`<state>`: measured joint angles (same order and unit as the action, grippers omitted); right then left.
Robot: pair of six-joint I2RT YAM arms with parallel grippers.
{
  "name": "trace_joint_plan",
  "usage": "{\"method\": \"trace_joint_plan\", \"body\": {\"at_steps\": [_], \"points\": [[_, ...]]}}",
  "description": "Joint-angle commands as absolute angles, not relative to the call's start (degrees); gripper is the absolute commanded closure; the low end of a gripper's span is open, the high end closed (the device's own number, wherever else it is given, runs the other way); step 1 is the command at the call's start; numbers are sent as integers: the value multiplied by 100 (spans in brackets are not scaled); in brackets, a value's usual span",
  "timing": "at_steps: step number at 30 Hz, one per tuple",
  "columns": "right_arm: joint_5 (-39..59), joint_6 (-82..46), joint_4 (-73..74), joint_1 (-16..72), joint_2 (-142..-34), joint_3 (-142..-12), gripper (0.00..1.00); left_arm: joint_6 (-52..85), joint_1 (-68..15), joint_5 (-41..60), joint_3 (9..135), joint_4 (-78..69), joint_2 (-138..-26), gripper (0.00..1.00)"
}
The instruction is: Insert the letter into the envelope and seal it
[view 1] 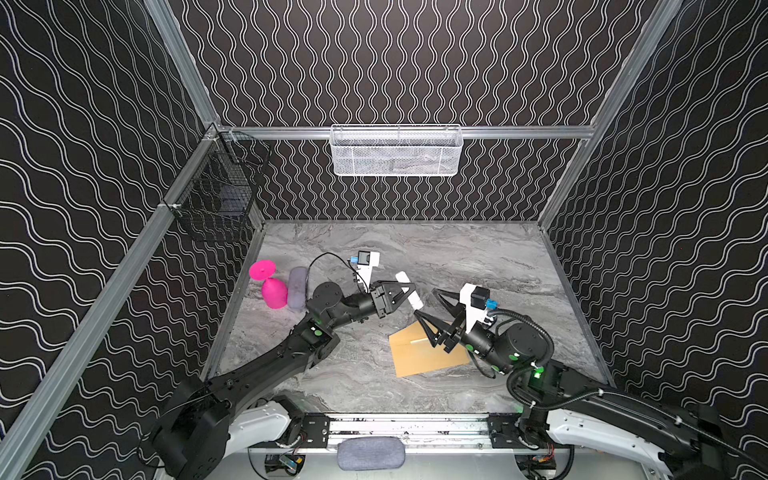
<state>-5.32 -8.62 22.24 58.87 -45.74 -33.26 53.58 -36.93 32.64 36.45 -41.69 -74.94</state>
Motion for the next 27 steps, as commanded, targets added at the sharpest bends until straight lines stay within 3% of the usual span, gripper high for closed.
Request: {"method": "trace_joint_plan", "body": {"at_steps": [1,5,11,20,27], "points": [[758,-1366,381,5602,-4482,-3660,22,4782,-3573,4108,3752,-3904,-7452,98],[2455,-1658,121,4764,-4461,-3894,24,4488,-3517,4540,3826,-3674,-7347,99],[3775,-2299,1185,4110,-4488,-3535,29,4623,-3507,4823,3771,-4080,-7295,100],[4220,-2968,2590,4061,-5143,-3292,33,5142,-3507,4927,3709,-5000,-7557,100],[4499,-3203,3238,4056,-5602,-3400,42,5222,-3522,4896,3696,-5181,-7563,100]]}}
